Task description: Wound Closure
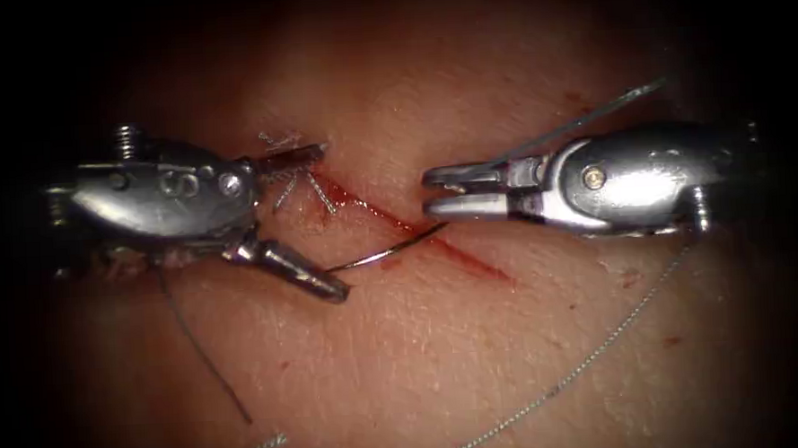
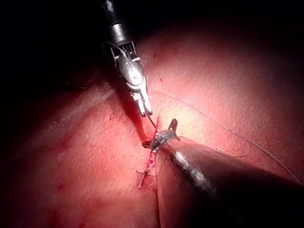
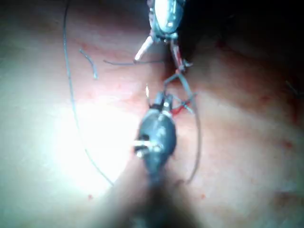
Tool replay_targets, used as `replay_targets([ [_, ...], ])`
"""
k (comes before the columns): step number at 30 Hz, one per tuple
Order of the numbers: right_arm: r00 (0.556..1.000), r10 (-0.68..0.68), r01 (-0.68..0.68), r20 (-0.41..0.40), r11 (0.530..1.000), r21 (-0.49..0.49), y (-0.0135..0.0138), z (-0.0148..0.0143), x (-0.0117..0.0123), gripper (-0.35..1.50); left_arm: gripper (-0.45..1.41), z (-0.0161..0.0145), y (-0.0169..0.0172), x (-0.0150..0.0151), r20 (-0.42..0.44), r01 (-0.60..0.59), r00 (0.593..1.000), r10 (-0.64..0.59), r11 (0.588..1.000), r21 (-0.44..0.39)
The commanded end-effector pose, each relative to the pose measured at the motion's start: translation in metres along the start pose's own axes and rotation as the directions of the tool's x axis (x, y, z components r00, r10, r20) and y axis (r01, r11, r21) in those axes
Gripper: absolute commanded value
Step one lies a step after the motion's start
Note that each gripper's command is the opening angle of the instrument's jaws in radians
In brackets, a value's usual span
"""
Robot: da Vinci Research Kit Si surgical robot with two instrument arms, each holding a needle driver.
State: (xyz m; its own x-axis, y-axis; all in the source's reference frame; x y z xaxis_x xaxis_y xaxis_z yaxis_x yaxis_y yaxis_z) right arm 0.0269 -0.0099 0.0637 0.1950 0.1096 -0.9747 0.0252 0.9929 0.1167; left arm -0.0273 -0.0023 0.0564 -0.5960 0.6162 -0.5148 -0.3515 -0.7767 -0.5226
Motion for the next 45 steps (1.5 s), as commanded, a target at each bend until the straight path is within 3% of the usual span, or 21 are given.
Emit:
replay_targets([
  [1, 0.999, -0.051, 0.052, -0.014, 0.999, 0.017, -0.0005, 0.0010, 0.0004, -0.35, 0.81, 0.0012, 0.0000, -0.0003, 0.016, 0.006, 1.000, -0.006, 1.000, -0.002],
  [7, 0.973, -0.225, 0.228, -0.053, 0.972, 0.061, -0.0013, 0.0015, 0.0020, -0.35, 0.80, 0.0028, -0.0004, -0.0014, 0.103, 0.015, 0.995, -0.015, 1.000, -0.001],
  [13, 0.964, -0.256, 0.263, -0.073, 0.960, 0.097, -0.0021, 0.0024, 0.0028, -0.35, 0.78, 0.0043, -0.0001, -0.0023, 0.153, 0.004, 0.988, -0.001, 1.000, -0.024],
  [19, 0.953, -0.292, 0.301, -0.078, 0.943, 0.143, -0.0032, 0.0033, 0.0030, -0.35, 0.63, 0.0048, 0.0005, -0.0026, 0.163, -0.010, 0.986, 0.018, 0.999, -0.047],
  [25, 0.950, -0.300, 0.309, -0.081, 0.939, 0.148, -0.0037, 0.0033, 0.0032, -0.35, 0.04, 0.0047, 0.0005, -0.0027, 0.166, -0.025, 0.985, 0.039, 0.996, -0.083],
  [28, 0.950, -0.301, 0.310, -0.079, 0.938, 0.154, -0.0039, 0.0032, 0.0033, -0.35, -0.45, 0.0045, 0.0006, -0.0029, 0.168, -0.005, 0.986, 0.023, 0.994, -0.109],
  [30, 0.950, -0.301, 0.310, -0.078, 0.938, 0.157, -0.0040, 0.0033, 0.0033, -0.35, -0.45, 0.0042, 0.0011, -0.0033, 0.183, 0.025, 0.983, 0.009, 0.983, -0.180],
  [37, 0.957, -0.287, 0.292, -0.050, 0.946, 0.138, -0.0038, 0.0033, 0.0035, -0.35, -0.45, 0.0046, 0.0026, -0.0033, 0.205, 0.088, 0.978, -0.042, 0.972, -0.219],
  [38, 0.965, -0.262, 0.262, -0.015, 0.959, 0.107, -0.0035, 0.0033, 0.0036, -0.08, -0.45, 0.0047, 0.0025, -0.0033, 0.197, 0.108, 0.978, -0.064, 0.969, -0.221],
  [39, 0.965, -0.262, 0.262, -0.015, 0.959, 0.107, -0.0035, 0.0033, 0.0036, -0.08, -0.45, 0.0047, 0.0025, -0.0033, 0.197, 0.108, 0.978, -0.064, 0.969, -0.221],
  [40, 0.977, -0.214, 0.213, 0.003, 0.974, 0.072, -0.0034, 0.0032, 0.0036, 0.29, -0.45, 0.0047, 0.0024, -0.0032, 0.188, 0.119, 0.979, -0.078, 0.969, -0.215],
  [42, 0.990, -0.137, 0.136, 0.022, 0.991, 0.016, -0.0031, 0.0029, 0.0037, 0.78, -0.45, 0.0048, 0.0021, -0.0032, 0.162, 0.152, 0.980, -0.119, 0.966, -0.210],
  [45, 0.999, -0.025, 0.026, 0.043, 0.999, -0.030, -0.0030, 0.0026, 0.0037, 0.95, -0.45, 0.0049, 0.0018, -0.0031, 0.118, 0.238, 0.969, -0.217, 0.950, -0.203],
])
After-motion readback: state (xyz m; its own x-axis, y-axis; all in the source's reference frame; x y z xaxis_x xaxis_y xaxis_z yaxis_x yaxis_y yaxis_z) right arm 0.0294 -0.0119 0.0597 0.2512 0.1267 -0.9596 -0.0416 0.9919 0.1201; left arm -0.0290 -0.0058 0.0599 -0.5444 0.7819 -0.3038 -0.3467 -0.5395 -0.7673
